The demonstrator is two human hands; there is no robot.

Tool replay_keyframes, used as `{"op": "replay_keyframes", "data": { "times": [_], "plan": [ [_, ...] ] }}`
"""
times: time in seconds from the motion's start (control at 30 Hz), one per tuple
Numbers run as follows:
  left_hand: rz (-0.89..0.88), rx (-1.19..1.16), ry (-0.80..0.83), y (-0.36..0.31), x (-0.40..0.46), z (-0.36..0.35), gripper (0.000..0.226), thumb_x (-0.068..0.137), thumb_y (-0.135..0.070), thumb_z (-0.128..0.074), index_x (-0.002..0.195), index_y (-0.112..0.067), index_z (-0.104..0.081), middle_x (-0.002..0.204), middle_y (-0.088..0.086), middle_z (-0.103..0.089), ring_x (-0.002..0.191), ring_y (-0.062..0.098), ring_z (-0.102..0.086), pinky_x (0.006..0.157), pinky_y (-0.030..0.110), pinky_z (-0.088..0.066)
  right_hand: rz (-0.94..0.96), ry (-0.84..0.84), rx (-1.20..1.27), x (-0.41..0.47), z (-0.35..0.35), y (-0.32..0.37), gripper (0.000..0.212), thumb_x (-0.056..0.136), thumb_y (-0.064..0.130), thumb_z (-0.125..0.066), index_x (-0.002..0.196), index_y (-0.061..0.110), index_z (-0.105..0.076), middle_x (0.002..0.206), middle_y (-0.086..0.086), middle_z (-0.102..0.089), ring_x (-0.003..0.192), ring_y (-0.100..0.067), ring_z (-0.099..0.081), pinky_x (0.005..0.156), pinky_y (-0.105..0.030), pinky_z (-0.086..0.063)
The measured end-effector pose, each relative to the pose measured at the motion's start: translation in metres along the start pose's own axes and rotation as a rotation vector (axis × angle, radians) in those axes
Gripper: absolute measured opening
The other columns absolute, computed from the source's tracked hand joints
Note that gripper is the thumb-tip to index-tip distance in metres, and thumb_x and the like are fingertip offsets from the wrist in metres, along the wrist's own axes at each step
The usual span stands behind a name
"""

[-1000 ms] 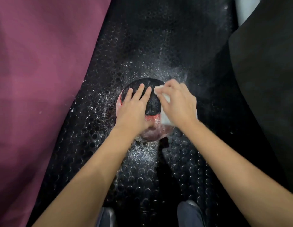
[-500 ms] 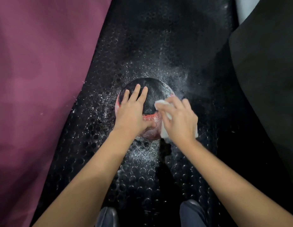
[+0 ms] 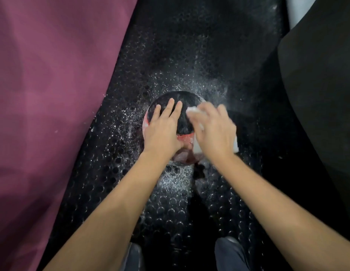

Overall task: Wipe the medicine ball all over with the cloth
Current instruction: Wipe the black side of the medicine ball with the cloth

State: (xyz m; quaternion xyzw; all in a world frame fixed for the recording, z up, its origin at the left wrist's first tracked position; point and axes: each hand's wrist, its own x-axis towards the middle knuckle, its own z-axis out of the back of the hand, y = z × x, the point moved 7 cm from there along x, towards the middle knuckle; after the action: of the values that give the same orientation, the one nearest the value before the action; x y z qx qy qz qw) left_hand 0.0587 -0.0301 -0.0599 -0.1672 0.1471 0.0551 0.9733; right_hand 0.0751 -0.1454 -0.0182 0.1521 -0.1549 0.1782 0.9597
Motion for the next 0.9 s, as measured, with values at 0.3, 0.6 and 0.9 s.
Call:
{"op": "replay_keyframes", "data": {
  "times": [0.3, 0.6, 0.9],
  "plan": [
    [-0.010, 0.001, -0.018, 0.001, 0.000, -0.003, 0.114, 0.074, -0.049, -0.077, 0.155, -0.029, 0.000, 0.163, -0.010, 0.002, 0.150, 0.023, -0.002, 0.119, 0.048, -0.019, 0.134, -0.015, -0.036, -0.007, 0.000, 0.004, 0.018, 0.089, 0.026, -0.056, 0.089, 0.024, -0.073, 0.090, 0.004, -0.066, 0.068, -0.021, -0.049, 0.048, -0.022, -0.027],
    [-0.006, -0.003, -0.021, 0.002, 0.000, -0.004, 0.114, 0.074, -0.046, -0.078, 0.155, -0.028, -0.001, 0.163, -0.009, 0.002, 0.150, 0.024, -0.001, 0.120, 0.048, -0.015, 0.102, 0.004, -0.022, -0.006, 0.003, 0.005, 0.016, 0.088, 0.025, -0.058, 0.085, 0.026, -0.073, 0.089, 0.006, -0.066, 0.069, -0.020, -0.050, 0.050, -0.021, -0.025],
    [-0.038, 0.064, -0.017, -0.009, -0.006, -0.007, 0.120, 0.072, -0.058, -0.074, 0.155, -0.025, 0.008, 0.163, -0.006, 0.009, 0.150, 0.027, 0.003, 0.121, 0.051, -0.006, -0.111, 0.108, 0.102, 0.023, -0.007, -0.017, 0.014, 0.092, 0.032, -0.059, 0.092, 0.033, -0.073, 0.093, 0.011, -0.063, 0.080, -0.019, -0.048, 0.050, -0.023, -0.028]
  ]
}}
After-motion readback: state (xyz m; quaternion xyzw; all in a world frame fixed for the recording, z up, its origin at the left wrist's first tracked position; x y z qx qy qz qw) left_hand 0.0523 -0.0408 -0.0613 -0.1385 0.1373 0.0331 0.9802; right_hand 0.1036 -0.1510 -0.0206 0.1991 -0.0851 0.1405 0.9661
